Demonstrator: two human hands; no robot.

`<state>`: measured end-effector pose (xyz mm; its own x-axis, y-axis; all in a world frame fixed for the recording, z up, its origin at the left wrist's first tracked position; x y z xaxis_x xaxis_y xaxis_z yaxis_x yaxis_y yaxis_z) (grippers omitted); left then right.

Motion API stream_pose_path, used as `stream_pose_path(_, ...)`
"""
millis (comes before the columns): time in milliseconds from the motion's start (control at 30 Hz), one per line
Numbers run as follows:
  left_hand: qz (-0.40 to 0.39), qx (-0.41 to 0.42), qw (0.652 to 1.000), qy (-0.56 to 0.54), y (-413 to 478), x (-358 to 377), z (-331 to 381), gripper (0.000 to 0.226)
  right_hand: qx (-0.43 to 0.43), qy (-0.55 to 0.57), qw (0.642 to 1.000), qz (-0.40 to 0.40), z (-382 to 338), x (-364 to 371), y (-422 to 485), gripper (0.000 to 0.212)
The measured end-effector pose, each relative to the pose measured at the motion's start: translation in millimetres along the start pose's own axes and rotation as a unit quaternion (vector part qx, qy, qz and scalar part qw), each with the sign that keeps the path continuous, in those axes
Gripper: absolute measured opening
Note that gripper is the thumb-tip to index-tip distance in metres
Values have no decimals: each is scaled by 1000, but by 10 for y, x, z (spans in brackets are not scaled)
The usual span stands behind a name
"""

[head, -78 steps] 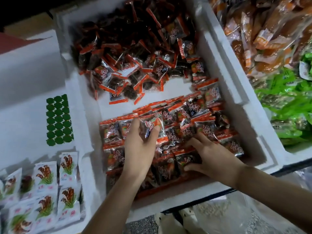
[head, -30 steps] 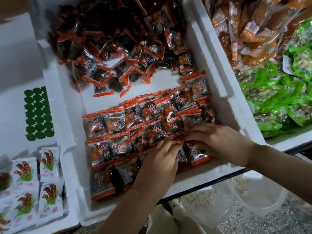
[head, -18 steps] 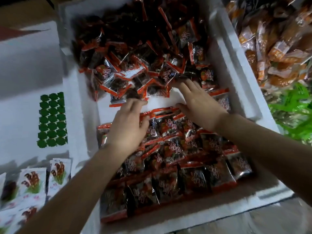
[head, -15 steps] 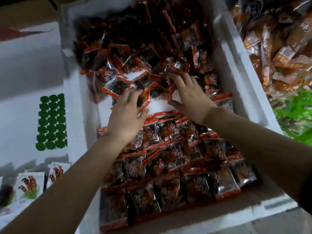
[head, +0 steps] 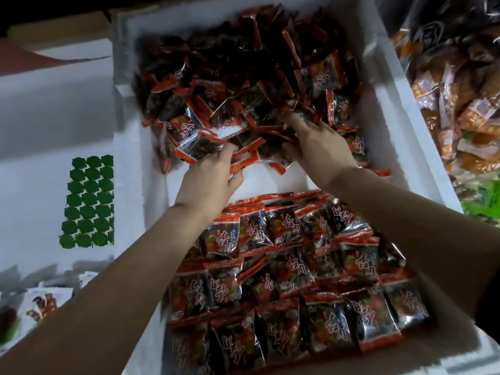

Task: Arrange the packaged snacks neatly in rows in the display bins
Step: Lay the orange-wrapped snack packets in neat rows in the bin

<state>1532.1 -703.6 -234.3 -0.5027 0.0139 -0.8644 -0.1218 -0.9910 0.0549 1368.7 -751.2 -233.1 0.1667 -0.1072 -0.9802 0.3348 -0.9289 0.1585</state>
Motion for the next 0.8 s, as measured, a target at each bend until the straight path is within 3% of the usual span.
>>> stream_pose_path(100, 48, 9, 997, -57, -21, -134, -38, 22, 27, 58, 998, 13, 35, -79, -38, 34)
stream_pose_path(267, 165, 14, 979, -119, -178, -371, 76, 20, 24, 188, 980, 65, 15, -375, -261, 27)
stream_pose_path(367, 180, -31, 953, -243, -319, -421, 226, 20, 0, 243, 964, 104, -44, -579, -436, 27)
stream_pose_path(433, 143, -104, 904, -390, -384, -338, 320, 18, -26, 257, 960, 109, -101, -657, -540, 29)
stream_pose_path(500, 103, -190, 831, -513, -452, -203, 426, 20, -47, 258, 960, 99, -153, -659, -651, 31)
stream_pose_path(633, 46, -274, 719, -637, -579, 2, 674, 28, -85, 257, 963, -3, -244, -490, -936, 48)
stream_pose_path(700, 27, -285, 691, -664, -639, 79, 757, 31, -80, 285, 954, -46, -208, -441, -1090, 54)
stream_pose_path(800, -31, -273, 688, -672, -743, 194, 948, 22, -34, 370, 928, -30, -79, -528, -1230, 31)
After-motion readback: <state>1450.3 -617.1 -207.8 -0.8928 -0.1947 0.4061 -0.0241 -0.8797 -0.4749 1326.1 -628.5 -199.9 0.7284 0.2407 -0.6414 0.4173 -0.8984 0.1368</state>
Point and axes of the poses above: each hand's wrist, its own y-axis towards the middle knuckle, its own x-axis out of the palm, z = x × y, the point moved 6 cm from there along y, towards the middle knuckle, and after that the axes turned 11 degrees about -y, right-handed, at the moved point
